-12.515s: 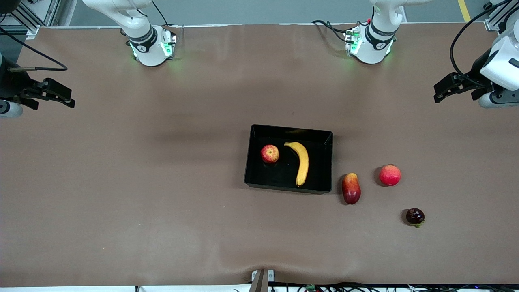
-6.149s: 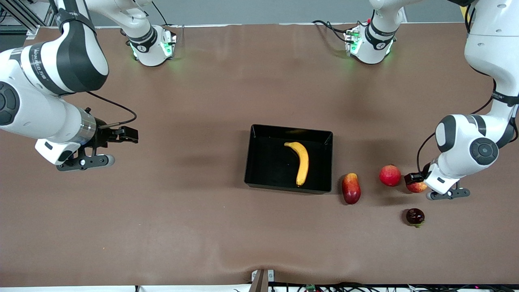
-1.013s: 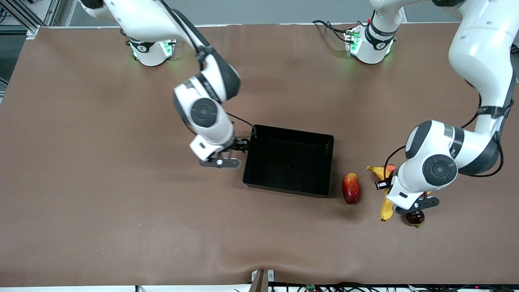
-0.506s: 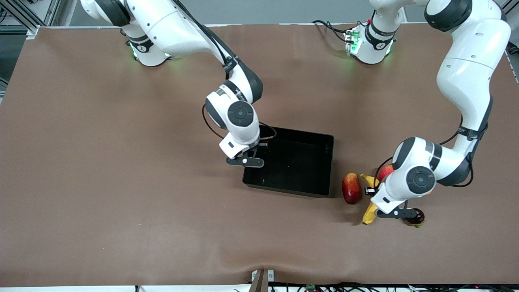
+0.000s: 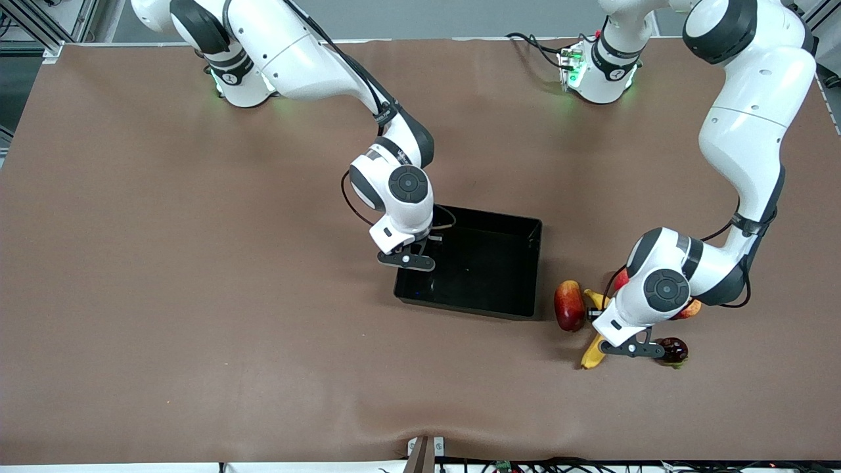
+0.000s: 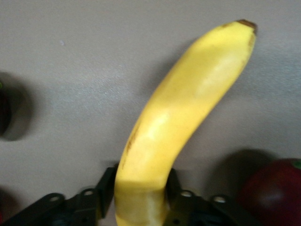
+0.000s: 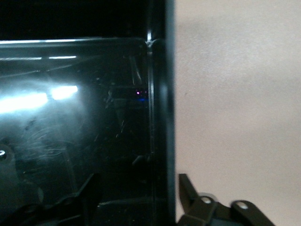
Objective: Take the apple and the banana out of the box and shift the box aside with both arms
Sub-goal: 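Place the banana by the mango while the right gripper grips the tray, then slide the tray away from the fruits while the left gripper withdraws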
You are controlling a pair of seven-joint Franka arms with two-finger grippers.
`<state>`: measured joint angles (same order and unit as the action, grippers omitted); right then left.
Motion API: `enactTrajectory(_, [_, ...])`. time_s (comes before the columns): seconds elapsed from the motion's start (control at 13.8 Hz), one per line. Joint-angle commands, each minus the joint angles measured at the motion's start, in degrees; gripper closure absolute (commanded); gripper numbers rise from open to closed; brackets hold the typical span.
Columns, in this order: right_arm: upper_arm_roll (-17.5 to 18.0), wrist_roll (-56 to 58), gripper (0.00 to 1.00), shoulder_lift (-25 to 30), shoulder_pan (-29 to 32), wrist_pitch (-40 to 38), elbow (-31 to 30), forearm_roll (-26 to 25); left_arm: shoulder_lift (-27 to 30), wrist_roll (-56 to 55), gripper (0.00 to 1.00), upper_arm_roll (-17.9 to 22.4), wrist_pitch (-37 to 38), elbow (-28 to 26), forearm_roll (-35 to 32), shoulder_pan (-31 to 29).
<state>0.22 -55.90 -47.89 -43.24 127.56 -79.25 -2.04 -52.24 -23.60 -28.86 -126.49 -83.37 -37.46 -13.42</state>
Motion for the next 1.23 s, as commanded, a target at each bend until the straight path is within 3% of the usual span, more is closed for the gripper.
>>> enactTrajectory(0.0, [-0.4,-2.6,1.0,-0.5,-0.4,-0.2,1.1,-2.3,0.4,1.1,0.0,0.6,-1.1,2.2,-1.5,0.0])
enactTrajectory(0.36, [-0.5,-1.8,1.0,1.4,0.4,-1.1,0.9,-2.5,4.9,0.8,0.0,-0.9,-1.0,3.3,-1.0,-0.1])
enactTrajectory(0.58, [-0.4,-1.2,1.0,4.8,2.5,-4.1,0.8,-2.4,10.4,0.9,0.0,-2.7,1.0,3.1,0.1,-0.6])
enactTrajectory(0.8, [-0.3,2.5,1.0,10.6,5.8,-7.3,-0.5,-2.0,18.1,0.9,0.0,-2.9,7.4,3.0,11.3,-1.3])
enactTrajectory(1.01, [-0.1,9.6,1.0,18.6,11.0,-7.8,-6.5,-1.4,25.0,1.6,0.0,-3.1,14.1,3.0,15.1,-5.0])
enactTrajectory(1.16, [-0.1,14.5,1.0,23.0,14.6,-9.7,-9.6,-1.4,29.0,7.7,0.0,-3.1,18.3,3.0,19.1,-7.7])
